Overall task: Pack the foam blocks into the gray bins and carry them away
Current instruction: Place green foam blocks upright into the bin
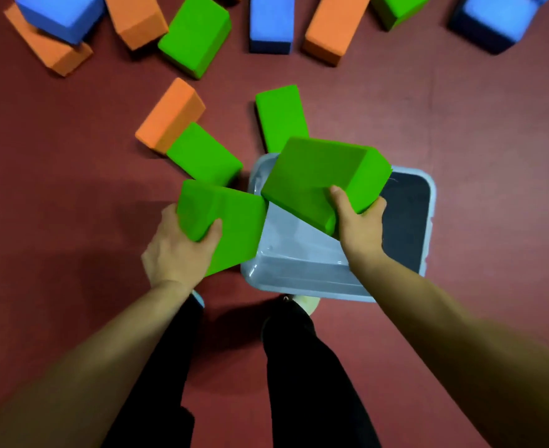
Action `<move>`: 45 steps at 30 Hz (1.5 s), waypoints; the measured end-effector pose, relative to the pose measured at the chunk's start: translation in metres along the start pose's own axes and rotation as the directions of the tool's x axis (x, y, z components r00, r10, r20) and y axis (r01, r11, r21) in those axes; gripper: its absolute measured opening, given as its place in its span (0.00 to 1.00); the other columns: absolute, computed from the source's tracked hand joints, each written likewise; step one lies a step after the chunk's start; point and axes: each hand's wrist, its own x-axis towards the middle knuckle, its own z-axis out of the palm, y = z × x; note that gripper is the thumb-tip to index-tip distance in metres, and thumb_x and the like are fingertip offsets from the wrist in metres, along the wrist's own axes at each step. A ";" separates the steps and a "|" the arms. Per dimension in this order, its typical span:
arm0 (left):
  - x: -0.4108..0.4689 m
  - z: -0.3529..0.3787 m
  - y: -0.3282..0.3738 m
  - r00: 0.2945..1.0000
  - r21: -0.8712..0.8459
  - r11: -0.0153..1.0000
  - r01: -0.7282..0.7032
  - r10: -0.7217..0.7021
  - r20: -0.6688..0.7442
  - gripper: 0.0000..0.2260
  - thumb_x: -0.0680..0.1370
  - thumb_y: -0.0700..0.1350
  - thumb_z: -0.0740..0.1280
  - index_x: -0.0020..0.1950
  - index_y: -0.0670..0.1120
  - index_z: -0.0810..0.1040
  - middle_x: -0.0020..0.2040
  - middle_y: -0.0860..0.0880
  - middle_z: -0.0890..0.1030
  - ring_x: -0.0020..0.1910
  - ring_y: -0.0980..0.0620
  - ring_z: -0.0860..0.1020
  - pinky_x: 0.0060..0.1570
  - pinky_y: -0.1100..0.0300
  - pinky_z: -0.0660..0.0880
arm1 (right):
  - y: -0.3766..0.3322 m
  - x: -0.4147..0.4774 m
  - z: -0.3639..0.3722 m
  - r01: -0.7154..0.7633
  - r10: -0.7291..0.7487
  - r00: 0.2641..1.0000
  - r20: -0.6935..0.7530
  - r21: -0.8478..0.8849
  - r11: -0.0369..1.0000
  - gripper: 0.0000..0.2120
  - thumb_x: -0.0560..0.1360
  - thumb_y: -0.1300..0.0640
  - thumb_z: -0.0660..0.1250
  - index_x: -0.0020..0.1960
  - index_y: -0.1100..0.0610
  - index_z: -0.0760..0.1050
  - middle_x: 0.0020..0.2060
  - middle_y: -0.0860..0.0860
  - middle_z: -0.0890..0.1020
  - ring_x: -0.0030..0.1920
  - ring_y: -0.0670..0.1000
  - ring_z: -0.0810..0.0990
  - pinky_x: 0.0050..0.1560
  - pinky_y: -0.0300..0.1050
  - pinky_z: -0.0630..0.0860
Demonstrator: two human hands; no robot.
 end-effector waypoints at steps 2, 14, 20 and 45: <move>-0.015 0.014 0.024 0.999 0.014 0.999 -0.036 0.035 0.026 0.31 0.72 0.67 0.66 0.65 0.47 0.70 0.58 0.40 0.80 0.56 0.36 0.79 0.51 0.46 0.73 | 0.008 0.004 -0.028 0.002 -0.003 1.000 -0.031 -0.018 1.000 0.28 0.72 0.46 0.75 0.63 0.56 0.65 0.52 0.47 0.80 0.51 0.42 0.80 0.48 0.34 0.74; -0.020 0.158 0.056 0.920 -0.023 1.000 -0.010 0.018 0.391 0.36 0.67 0.66 0.74 0.64 0.45 0.66 0.60 0.43 0.79 0.59 0.39 0.77 0.49 0.53 0.70 | 0.124 0.033 -0.054 -0.037 0.055 0.997 0.054 -0.277 0.960 0.37 0.68 0.45 0.79 0.66 0.54 0.62 0.54 0.48 0.76 0.54 0.52 0.77 0.57 0.46 0.73; -0.003 0.242 0.024 0.898 -0.003 0.998 0.067 -0.059 0.435 0.37 0.71 0.61 0.74 0.70 0.45 0.62 0.65 0.40 0.75 0.62 0.38 0.75 0.57 0.50 0.71 | 0.187 0.078 -0.009 -0.093 0.125 0.988 0.088 -0.307 0.947 0.35 0.68 0.43 0.78 0.63 0.57 0.62 0.54 0.51 0.78 0.56 0.56 0.78 0.59 0.53 0.75; 0.055 0.292 -0.019 0.767 0.041 0.998 0.049 -0.064 0.638 0.40 0.77 0.53 0.71 0.79 0.45 0.51 0.71 0.43 0.72 0.67 0.41 0.73 0.63 0.54 0.70 | 0.244 0.119 0.051 -0.204 0.348 0.907 0.238 -0.474 0.856 0.44 0.66 0.47 0.81 0.72 0.54 0.60 0.63 0.53 0.77 0.63 0.56 0.76 0.65 0.53 0.73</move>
